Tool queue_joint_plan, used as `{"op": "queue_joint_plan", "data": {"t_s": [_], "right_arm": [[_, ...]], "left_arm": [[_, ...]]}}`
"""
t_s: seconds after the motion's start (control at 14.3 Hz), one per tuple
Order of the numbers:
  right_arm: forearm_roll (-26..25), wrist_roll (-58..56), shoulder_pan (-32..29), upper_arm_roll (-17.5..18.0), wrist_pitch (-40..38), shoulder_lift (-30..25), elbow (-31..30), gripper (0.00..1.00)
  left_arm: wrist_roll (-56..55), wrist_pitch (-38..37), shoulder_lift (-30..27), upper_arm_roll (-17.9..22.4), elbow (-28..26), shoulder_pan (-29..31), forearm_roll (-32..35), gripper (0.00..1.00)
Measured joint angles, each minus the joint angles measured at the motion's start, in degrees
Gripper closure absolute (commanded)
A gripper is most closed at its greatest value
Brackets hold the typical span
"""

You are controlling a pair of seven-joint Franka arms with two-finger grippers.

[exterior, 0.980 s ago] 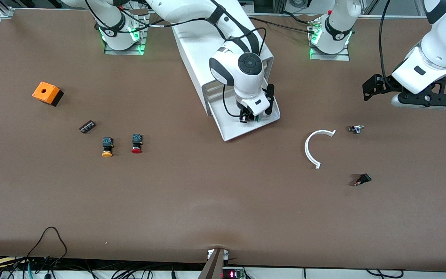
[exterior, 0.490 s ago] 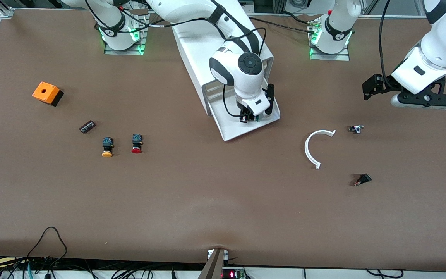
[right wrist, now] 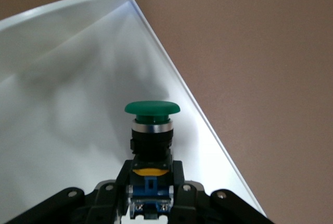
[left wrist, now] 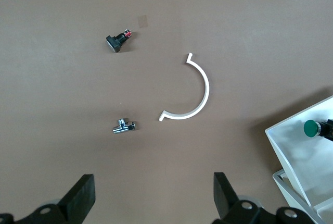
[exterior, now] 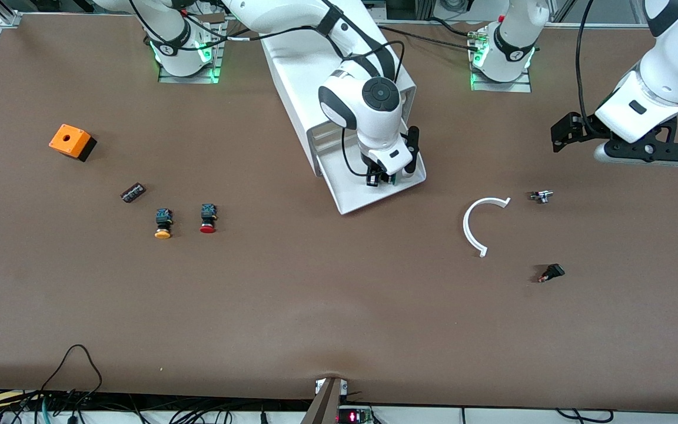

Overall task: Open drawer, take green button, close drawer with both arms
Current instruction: 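Lift the green button out of the drawer with the right gripper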

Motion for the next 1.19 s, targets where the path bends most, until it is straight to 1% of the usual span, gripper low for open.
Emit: {"op": "queue_joint_plan", "data": {"t_s": [0.28,0.42,0.63,0.84,0.98,1.19], "right_arm": [[0.0,0.0,0.0,-0.1,-0.4,-0.5,0.5,0.93],[0.0,0.0,0.0,-0.6,-1.2,-1.6,0.8,0.93],[0.0,0.0,-0.2,-1.9,-4.2,-5.8,1.5,0.93],[0.0,0.3,-2.0,-2.6,-6.2,-10.6,1.6,0.93],[0.0,2.0,-3.0,-3.9,-7.3,-12.2,1.5,0.93],[0.1,6.1,-3.5,-6.7,-8.1,-12.2,0.8,0.93]], "left_arm": [[0.0,0.0,0.0,0.0,0.0,0.0,0.0,0.00],[0.0,0.0,0.0,0.0,0.0,0.0,0.0,0.00],[0.0,0.0,0.0,0.0,0.0,0.0,0.0,0.00],[0.0,0.0,0.0,0.0,0.0,0.0,0.0,0.00],[0.0,0.0,0.0,0.0,0.0,0.0,0.0,0.00],[0.0,0.0,0.0,0.0,0.0,0.0,0.0,0.00]]}}
